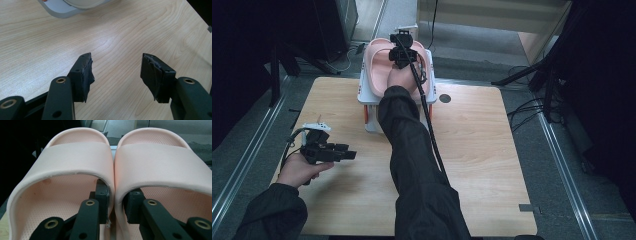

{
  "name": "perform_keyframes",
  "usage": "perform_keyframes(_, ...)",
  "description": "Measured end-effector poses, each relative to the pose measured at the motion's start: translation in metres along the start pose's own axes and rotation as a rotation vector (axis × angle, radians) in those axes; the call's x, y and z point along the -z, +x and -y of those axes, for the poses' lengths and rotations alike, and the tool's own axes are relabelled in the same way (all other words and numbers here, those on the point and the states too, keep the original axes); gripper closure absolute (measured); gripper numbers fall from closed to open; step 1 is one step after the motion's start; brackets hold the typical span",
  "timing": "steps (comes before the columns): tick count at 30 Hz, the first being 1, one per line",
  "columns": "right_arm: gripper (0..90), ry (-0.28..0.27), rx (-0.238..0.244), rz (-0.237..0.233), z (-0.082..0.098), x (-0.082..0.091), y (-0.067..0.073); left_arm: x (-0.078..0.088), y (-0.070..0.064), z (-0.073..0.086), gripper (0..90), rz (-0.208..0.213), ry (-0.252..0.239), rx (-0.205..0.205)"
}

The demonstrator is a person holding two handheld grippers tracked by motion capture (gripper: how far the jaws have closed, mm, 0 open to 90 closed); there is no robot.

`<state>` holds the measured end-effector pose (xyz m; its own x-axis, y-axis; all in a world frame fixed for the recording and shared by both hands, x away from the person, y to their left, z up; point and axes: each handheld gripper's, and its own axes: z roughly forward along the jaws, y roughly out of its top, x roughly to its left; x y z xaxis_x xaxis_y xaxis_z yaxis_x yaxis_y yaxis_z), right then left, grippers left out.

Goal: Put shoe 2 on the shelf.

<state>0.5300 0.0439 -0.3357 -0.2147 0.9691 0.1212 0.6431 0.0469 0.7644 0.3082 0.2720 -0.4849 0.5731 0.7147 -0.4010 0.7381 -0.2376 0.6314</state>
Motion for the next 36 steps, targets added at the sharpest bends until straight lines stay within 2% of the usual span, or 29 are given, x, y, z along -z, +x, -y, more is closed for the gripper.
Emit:
perform_keyframes(4,76.2,-0.011,-0.016,0.012,0.000,-0.001,0.000,0.000,0.000,0.000,42.2,0.000,0.000,0.000)
perform_keyframes(15,74.0,-0.037,-0.044,-0.027,0.005,-0.001,-0.008,0.000,0.000,0.000,42.1,-0.005,0.002,0.002)
perform_keyframes(20,73.2,-0.038,-0.038,-0.028,0.005,-0.001,-0.008,0.000,0.001,0.001,42.2,-0.005,0.004,0.000)
perform_keyframes(23,70.3,-0.037,-0.045,-0.031,0.005,-0.001,-0.008,0.000,0.001,0.001,42.1,-0.005,0.004,0.001)
perform_keyframes(26,58.9,-0.026,-0.043,-0.062,0.005,-0.002,-0.008,0.000,0.001,0.001,42.0,-0.006,0.008,0.000)
perform_keyframes(31,56.2,-0.022,-0.018,-0.062,0.006,-0.001,-0.006,0.000,0.002,0.001,42.0,-0.008,0.009,0.004)
perform_keyframes(34,55.0,-0.020,-0.030,-0.085,0.006,0.003,-0.008,0.000,0.003,0.001,41.9,-0.011,0.011,0.003)
perform_keyframes(36,54.7,-0.021,-0.015,-0.102,0.007,0.008,-0.011,0.000,0.003,0.002,41.9,-0.014,0.014,0.004)
